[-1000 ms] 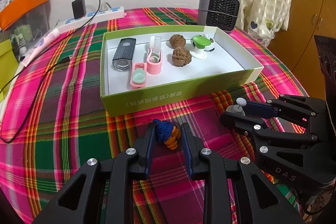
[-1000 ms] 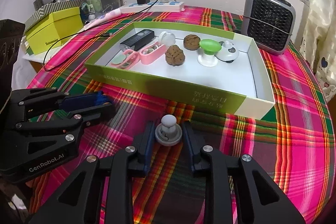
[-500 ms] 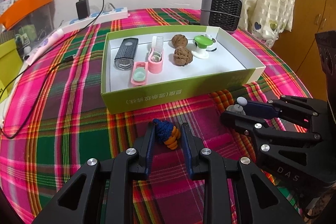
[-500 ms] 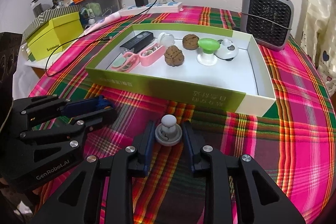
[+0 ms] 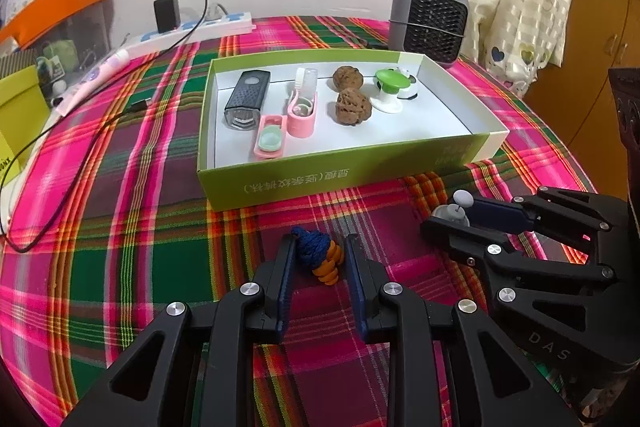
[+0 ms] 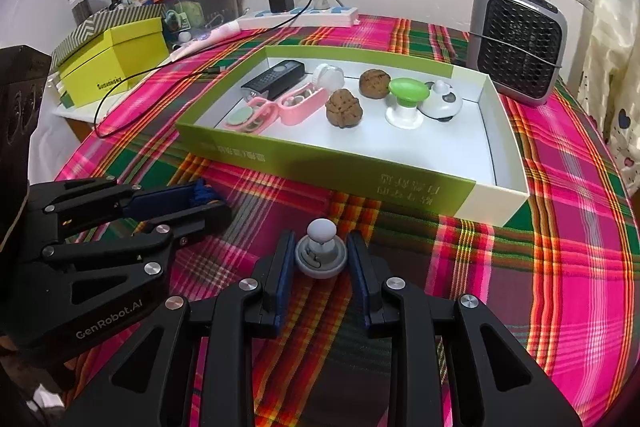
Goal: Organize objects
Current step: 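Lift the cone toy and white knob toy off the table with both tools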
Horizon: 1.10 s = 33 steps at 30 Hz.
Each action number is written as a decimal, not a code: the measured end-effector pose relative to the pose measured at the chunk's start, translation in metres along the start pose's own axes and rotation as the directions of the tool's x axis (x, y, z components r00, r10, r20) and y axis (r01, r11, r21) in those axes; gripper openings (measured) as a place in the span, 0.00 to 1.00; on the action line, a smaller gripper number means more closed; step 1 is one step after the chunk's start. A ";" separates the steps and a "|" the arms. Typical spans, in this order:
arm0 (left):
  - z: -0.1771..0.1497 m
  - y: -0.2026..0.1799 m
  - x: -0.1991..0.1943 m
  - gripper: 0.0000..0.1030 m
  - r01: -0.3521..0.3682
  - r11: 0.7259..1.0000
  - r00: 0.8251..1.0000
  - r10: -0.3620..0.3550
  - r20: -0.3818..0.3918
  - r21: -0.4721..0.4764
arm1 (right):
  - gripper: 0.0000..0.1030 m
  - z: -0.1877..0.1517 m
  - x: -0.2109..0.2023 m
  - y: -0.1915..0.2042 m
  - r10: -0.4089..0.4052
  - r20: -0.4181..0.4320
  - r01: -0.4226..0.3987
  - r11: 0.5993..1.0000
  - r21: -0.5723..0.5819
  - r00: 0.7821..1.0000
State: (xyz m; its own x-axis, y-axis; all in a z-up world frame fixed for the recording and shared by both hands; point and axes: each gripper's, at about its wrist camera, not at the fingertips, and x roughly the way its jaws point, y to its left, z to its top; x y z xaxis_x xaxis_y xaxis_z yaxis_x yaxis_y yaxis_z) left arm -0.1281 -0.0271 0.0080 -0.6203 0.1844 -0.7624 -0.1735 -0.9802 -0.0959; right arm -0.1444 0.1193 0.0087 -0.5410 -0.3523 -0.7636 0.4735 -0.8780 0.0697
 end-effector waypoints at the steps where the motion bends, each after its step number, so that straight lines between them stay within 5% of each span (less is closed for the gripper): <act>1: 0.000 0.000 0.000 0.22 -0.002 1.000 1.000 0.002 0.000 0.001 | 0.27 0.000 0.000 0.000 0.001 0.000 -0.001 1.000 -0.002 1.000; 33: 0.014 -0.013 -0.020 0.22 0.010 1.000 0.998 -0.011 0.061 0.024 | 0.27 0.005 -0.019 -0.008 -0.006 0.052 0.005 1.000 0.009 0.999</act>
State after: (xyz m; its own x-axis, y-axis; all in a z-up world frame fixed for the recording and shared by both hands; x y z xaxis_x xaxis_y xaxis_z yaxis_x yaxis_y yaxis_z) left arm -0.1241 -0.0175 0.0337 -0.6638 0.1995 -0.7208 -0.1982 -0.9762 -0.0877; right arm -0.1413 0.1319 0.0262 -0.5793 -0.3638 -0.7294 0.4641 -0.8829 0.0717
